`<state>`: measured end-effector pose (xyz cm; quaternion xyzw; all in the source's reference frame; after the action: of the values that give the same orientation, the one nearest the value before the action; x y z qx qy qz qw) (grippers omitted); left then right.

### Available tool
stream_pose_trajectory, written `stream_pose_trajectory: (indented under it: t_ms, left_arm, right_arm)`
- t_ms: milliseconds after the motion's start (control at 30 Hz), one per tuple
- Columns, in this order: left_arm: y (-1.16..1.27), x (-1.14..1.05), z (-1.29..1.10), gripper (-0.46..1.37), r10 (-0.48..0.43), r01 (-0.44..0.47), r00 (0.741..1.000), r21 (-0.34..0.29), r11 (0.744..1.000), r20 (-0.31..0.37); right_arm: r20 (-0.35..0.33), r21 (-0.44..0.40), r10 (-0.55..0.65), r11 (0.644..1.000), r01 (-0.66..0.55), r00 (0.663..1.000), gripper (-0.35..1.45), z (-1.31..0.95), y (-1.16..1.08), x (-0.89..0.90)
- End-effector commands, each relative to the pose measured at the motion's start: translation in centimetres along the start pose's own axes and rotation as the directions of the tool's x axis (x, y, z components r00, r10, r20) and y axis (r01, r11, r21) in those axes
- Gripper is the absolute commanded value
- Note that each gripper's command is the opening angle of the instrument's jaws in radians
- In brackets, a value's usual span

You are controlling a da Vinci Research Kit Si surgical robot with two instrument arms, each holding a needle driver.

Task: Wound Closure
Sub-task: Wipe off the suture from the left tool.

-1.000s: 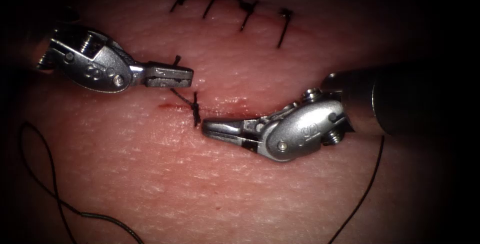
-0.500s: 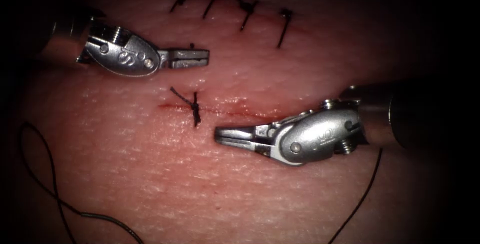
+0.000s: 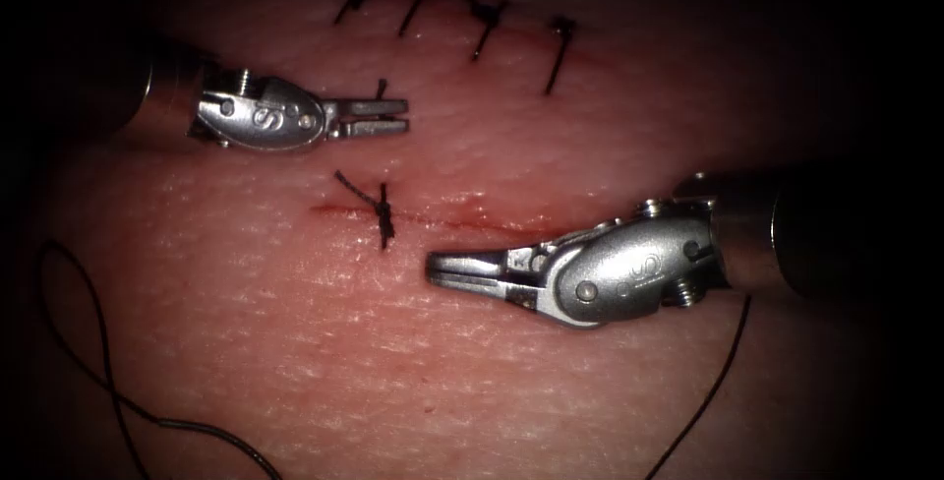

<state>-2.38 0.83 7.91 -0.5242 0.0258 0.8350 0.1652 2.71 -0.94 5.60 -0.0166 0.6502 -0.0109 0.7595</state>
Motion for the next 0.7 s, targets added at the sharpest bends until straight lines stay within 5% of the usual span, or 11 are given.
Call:
stream_pose_trajectory:
  t_ms: [33,400,700]
  left_arm:
    - [0.02,-0.07,-0.06,0.63,-0.057,0.057,0.998,-0.003,0.998,0.001]
    - [0.05,-0.15,-0.39,0.69,-0.303,0.305,0.950,-0.007,0.952,0.078]
    - [0.02,0.07,-0.68,0.73,-0.344,0.349,0.933,-0.032,0.937,0.109]
  right_arm:
    - [0.000,-0.001,0.000,1.000,0.000,1.000,-0.35,0.00,0.00,0.01]
    - [0.001,-0.001,0.002,1.000,-0.002,1.000,-0.35,0.00,0.02,0.02]
    - [0.023,-0.023,0.034,0.999,-0.034,0.999,-0.35,-0.05,0.10,0.04]
